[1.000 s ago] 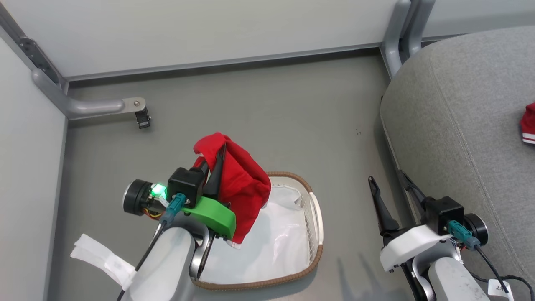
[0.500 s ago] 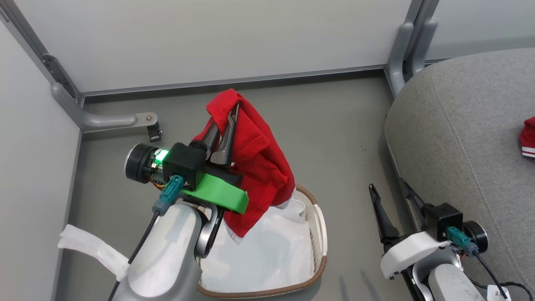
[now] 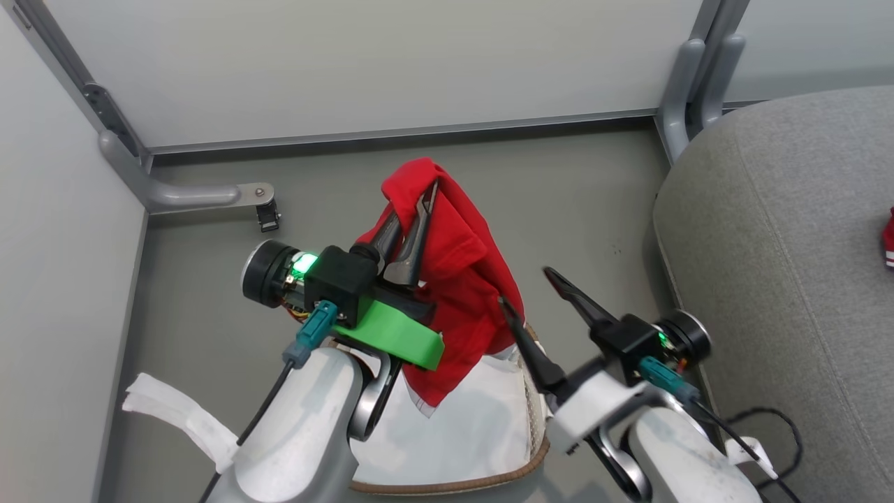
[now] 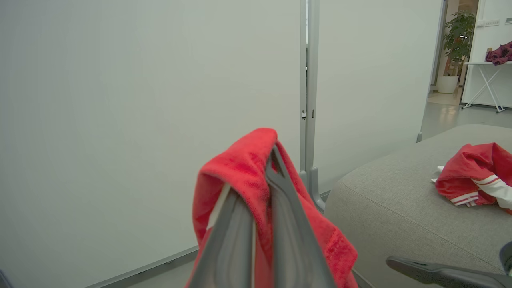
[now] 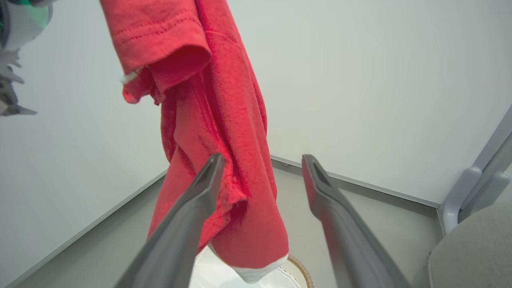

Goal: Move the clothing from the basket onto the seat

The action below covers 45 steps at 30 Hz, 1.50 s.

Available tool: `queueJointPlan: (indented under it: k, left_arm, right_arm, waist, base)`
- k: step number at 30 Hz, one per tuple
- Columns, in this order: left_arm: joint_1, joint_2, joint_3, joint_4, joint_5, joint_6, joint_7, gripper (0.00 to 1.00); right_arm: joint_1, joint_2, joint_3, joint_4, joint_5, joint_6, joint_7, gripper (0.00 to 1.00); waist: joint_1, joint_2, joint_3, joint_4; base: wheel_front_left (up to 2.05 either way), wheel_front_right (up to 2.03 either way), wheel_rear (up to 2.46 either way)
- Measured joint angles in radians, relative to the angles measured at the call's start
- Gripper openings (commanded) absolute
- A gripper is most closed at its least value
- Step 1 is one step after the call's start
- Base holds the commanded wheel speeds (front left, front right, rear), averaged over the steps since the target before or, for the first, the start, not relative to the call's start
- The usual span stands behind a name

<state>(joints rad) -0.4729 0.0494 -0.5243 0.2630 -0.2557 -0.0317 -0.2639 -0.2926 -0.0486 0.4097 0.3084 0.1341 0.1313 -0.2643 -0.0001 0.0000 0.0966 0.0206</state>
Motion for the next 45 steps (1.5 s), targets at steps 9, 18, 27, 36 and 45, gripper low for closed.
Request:
queueJointPlan:
  k: [9,18,27,36,45]
  left_arm:
    - [-0.001,0.0,-0.06,0.002,-0.031,0.006,0.0,0.0]
    - [-0.014,0.0,-0.097,0.0,-0.056,0.021,0.0,0.0]
    - [-0.012,0.0,-0.073,0.012,-0.042,0.029,0.0,0.17]
    - [0.019,0.001,-0.027,0.053,0.03,0.012,0.0,1.0]
    - [0.059,0.0,0.008,0.088,0.081,-0.022,0.0,1.0]
  right_arm:
    - [-0.16,0.001,0.124,0.098,-0.005,0.0,0.0,1.0]
    - [-0.211,-0.001,0.184,0.236,0.056,0.0,0.0,0.0]
    - [-0.212,0.0,0.119,0.203,0.063,0.0,0.0,0.0]
    - [-0.181,0.0,-0.019,0.126,0.06,0.0,0.0,0.0]
    - [-0.147,-0.001,-0.132,0.036,0.073,0.0,0.0,0.0]
  waist:
    - [0.0,0.0,0.008,0.044]
    - [0.0,0.0,0.018,0.093]
    - [0.0,0.0,0.038,0.069]
    - [0.0,0.0,0.049,-0.031]
    - [0.0,0.0,0.061,-0.199]
  base:
    - [0.0,0.0,0.0]
    - [0.0,0.0,0.0]
    - [0.0,0.0,0.0]
    - [0.0,0.0,0.0]
    - [0.0,0.0,0.0]
